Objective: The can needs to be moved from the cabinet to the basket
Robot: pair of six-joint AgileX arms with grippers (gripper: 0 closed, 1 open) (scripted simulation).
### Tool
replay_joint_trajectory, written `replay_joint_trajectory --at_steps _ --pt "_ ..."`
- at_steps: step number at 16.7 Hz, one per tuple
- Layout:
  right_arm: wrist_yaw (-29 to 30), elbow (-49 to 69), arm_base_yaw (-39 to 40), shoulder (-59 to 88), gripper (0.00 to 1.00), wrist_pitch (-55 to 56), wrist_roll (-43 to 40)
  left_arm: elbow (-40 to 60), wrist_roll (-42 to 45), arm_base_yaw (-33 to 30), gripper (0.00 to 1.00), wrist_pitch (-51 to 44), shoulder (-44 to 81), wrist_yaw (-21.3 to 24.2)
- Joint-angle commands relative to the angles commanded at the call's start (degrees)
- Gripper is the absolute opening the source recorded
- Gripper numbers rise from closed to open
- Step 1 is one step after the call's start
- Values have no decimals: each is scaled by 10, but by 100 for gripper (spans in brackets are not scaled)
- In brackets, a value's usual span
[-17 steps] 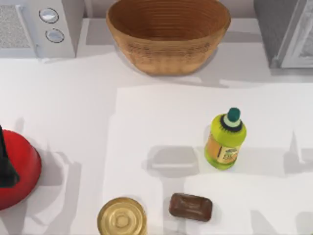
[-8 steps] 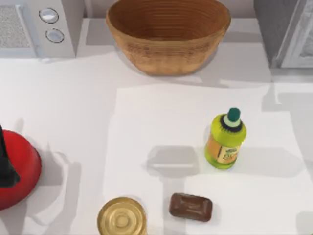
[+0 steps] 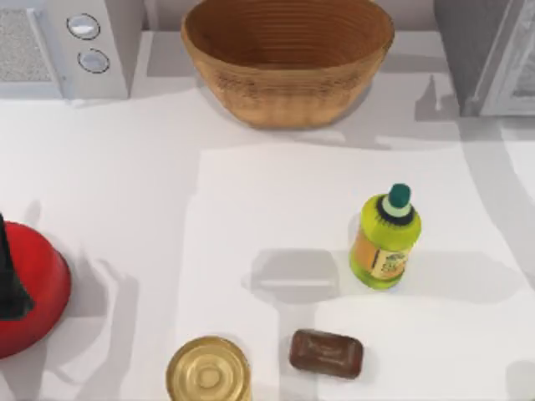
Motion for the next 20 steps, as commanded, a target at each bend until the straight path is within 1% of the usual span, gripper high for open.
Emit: replay_joint_trajectory --at_steps 3,9,12,16,20 --pt "6 52 6 42 100 -13 1 0 0 0 100 0 0 0" --pt "5 57 3 46 100 -13 1 0 0 0 100 0 0 0" --pt "-7 90 -13 84 100 -4 0 0 0 0 100 0 0 0" --pt "-24 147 -35 171 100 12 1 0 0 0 100 0 0 0" --pt "-40 175 -48 196 100 25 1 0 0 0 100 0 0 0"
